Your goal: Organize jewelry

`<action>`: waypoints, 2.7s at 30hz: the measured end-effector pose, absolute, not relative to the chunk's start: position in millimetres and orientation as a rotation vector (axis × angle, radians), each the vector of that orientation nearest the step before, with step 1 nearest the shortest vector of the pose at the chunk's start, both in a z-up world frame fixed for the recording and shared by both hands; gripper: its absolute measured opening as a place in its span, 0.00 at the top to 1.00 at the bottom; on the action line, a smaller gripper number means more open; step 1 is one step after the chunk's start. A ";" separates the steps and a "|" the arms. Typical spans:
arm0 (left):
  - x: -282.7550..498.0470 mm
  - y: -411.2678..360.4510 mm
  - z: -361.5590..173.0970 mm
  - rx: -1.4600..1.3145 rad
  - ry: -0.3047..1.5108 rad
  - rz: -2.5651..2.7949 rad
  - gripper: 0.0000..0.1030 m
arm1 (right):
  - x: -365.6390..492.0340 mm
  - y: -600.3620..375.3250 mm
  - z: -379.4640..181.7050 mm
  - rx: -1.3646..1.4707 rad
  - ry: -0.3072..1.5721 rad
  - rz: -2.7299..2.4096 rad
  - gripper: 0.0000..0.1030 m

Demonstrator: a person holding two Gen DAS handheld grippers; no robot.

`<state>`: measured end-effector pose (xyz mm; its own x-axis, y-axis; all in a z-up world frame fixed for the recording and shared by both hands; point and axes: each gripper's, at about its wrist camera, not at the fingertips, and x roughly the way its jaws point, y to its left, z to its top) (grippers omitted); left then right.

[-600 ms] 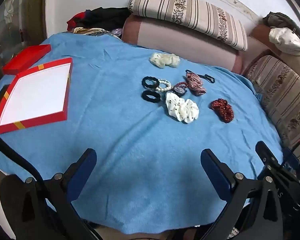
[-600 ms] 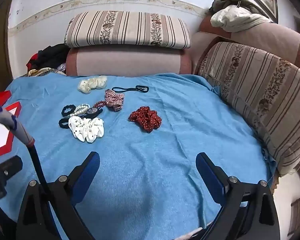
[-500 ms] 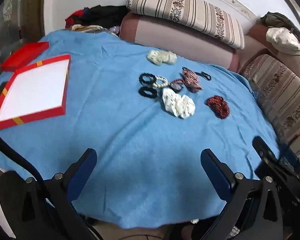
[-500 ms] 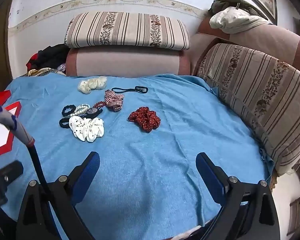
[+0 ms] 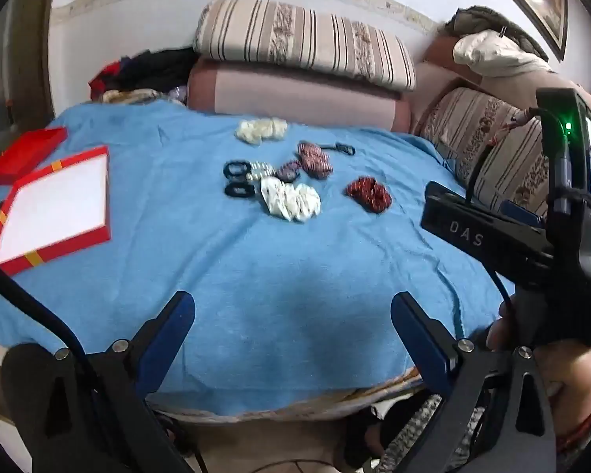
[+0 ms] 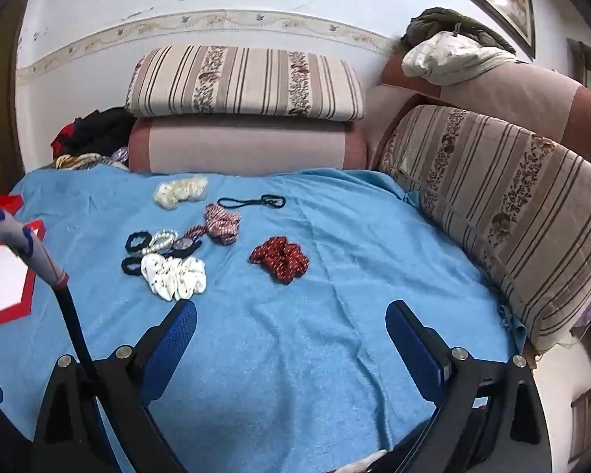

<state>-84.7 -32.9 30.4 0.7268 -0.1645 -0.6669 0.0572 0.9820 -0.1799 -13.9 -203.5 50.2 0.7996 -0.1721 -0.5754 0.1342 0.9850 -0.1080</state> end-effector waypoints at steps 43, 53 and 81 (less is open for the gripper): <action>46.6 121.4 -12.4 -0.108 1.007 0.388 0.70 | 93.0 -206.4 38.2 -0.042 0.763 0.072 0.04; 47.2 46.1 65.0 -0.015 0.740 0.259 0.26 | 76.4 -255.1 78.4 0.016 0.571 0.036 0.04; 90.8 -1.8 -40.8 -0.036 0.987 0.056 0.26 | 116.5 -271.3 -49.3 0.060 0.938 0.045 0.27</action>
<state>90.8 -1.8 -40.8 0.5495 0.0311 -0.8349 -0.0638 0.9979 -0.0048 116.5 -271.3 -49.3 0.5907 0.0651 -0.8043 -0.0129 0.9974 0.0713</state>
